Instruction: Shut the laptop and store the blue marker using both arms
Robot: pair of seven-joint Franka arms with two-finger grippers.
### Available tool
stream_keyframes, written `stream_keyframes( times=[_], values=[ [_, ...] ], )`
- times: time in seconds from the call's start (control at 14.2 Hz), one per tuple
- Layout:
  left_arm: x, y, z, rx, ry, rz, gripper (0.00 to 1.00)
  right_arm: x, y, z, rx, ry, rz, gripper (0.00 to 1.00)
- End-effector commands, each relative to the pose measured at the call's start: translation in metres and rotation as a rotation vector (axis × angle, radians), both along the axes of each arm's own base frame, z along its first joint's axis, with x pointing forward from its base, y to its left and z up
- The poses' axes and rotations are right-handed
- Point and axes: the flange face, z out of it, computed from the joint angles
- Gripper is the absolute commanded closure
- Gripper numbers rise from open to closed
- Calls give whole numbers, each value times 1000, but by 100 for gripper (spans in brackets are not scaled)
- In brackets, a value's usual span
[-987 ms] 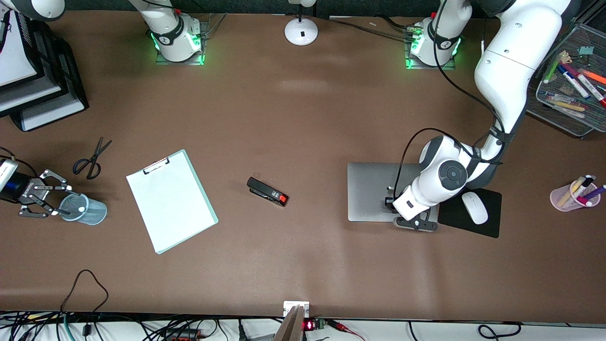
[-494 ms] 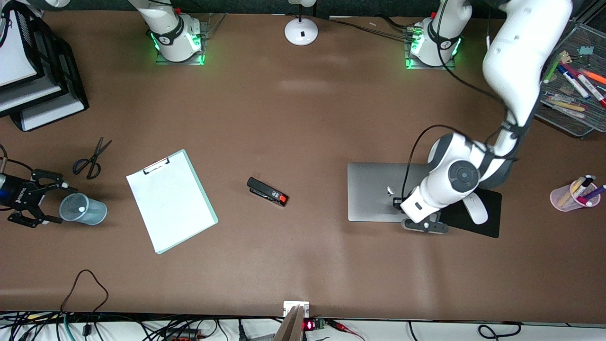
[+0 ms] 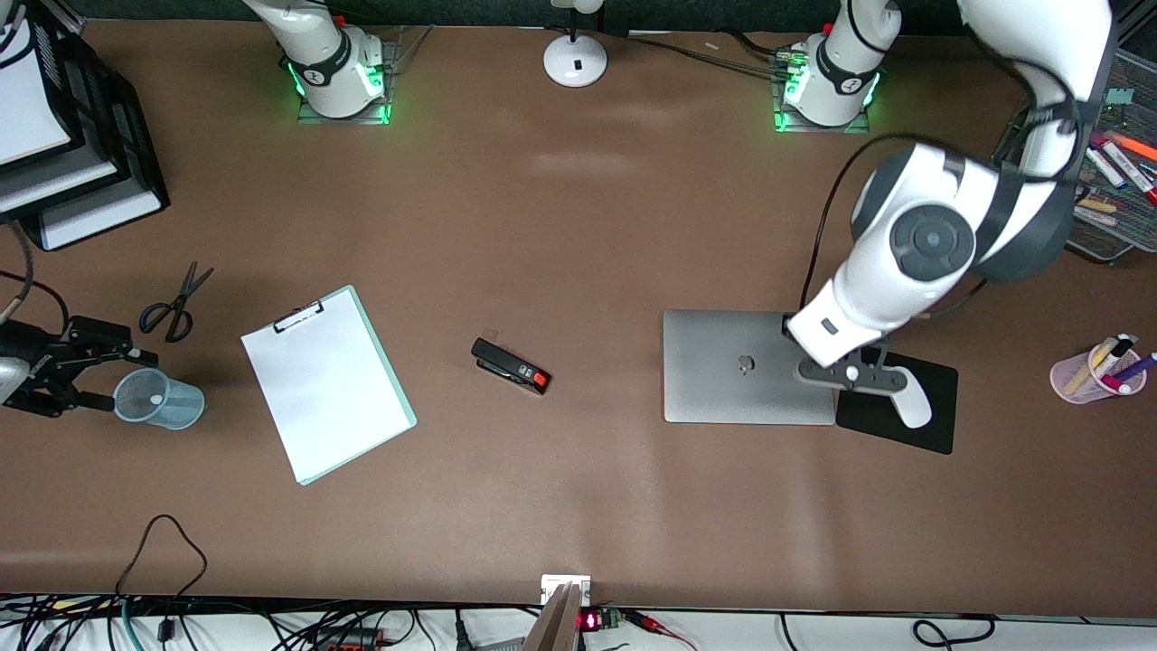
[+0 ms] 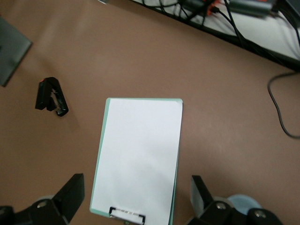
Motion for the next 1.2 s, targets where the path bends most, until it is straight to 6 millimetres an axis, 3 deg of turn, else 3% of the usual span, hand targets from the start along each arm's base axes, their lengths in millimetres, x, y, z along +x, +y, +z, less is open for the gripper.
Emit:
stream_keyframes(
  times=[0.0, 0.07, 0.14, 0.21, 0.56, 0.71, 0.92, 0.99, 1.06, 1.13],
  values=[
    [-26, 3, 44, 21, 50, -18, 85, -10, 29, 30, -114, 57, -109, 0],
    [-33, 3, 60, -13, 64, -30, 62, -13, 39, 38, -155, 80, -159, 0],
    [-36, 8, 79, -35, 67, -34, 17, -18, 47, 44, -183, 100, -195, 0],
    [-38, 9, 86, -50, 66, -24, 0, -24, 57, 51, -189, 130, -237, 0],
    [-36, 27, 151, -60, 31, -1, 0, -61, 93, 78, -323, 221, -406, 0],
    [-36, 41, 157, -48, 52, -23, 0, -79, 106, 87, -356, 234, -475, 0],
    [-27, 96, 159, -101, 62, -65, 0, -107, 112, 99, -358, 228, -517, 0],
    [-32, 102, 166, -117, 57, -68, 0, -117, 114, 103, -361, 218, -537, 0],
    [-37, 120, 165, -102, 59, -36, 0, -126, 115, 108, -365, 211, -552, 0],
    [-41, 122, 160, -86, 68, -29, 0, -136, 118, 115, -371, 204, -556, 0]
  ],
)
